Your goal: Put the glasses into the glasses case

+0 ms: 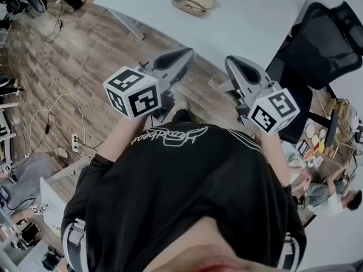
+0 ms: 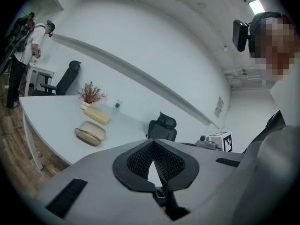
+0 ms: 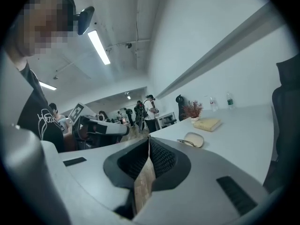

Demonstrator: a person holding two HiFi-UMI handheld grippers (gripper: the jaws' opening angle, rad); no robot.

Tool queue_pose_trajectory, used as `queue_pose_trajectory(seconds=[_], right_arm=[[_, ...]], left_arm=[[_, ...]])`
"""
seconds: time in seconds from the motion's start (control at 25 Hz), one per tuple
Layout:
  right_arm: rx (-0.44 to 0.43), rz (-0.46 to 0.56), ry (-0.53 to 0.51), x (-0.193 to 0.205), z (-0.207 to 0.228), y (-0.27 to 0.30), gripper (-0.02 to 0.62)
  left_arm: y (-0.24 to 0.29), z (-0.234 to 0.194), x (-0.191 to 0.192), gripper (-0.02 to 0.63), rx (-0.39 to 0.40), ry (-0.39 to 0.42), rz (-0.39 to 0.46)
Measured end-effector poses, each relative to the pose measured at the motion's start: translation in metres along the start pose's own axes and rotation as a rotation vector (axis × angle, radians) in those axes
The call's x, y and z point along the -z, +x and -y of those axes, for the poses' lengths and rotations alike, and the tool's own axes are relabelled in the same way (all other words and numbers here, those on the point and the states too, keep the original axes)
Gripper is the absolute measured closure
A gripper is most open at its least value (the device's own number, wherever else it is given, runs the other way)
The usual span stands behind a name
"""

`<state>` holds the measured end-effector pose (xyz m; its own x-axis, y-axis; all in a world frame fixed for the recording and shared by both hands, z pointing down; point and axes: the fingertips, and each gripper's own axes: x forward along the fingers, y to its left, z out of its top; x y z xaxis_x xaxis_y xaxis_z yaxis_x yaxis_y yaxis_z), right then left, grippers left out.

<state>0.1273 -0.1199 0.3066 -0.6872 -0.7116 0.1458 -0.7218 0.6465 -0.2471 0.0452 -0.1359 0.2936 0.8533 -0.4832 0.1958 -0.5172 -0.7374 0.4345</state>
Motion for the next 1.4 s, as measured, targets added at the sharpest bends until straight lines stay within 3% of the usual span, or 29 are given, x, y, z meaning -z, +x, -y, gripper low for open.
queue_pose_trajectory(seconds=[0.32, 0.64, 0.84, 1.4], right_arm=[[-0.041, 0.042, 0.001, 0.007, -0.037, -0.058, 0.581], [-0.068, 0.095, -0.027, -0.009, -0.063, -0.099, 0.586], [-0.101, 0.105, 0.013, -0.006, -0.076, -0.113, 0.586], [-0.1, 0.087, -0.011, 0.013, -0.092, -0.134, 0.588]], left_arm=[[-0.022, 0.067, 0.028, 0.6, -0.012, 0.031, 0.017], [-0.038, 0.116, 0.028, 0.6, -0.017, 0.084, 0.078], [-0.048, 0.131, 0.032, 0.601, -0.021, 0.093, 0.093], [-0.052, 0.153, 0.056, 0.601, -0.018, 0.083, 0.072]])
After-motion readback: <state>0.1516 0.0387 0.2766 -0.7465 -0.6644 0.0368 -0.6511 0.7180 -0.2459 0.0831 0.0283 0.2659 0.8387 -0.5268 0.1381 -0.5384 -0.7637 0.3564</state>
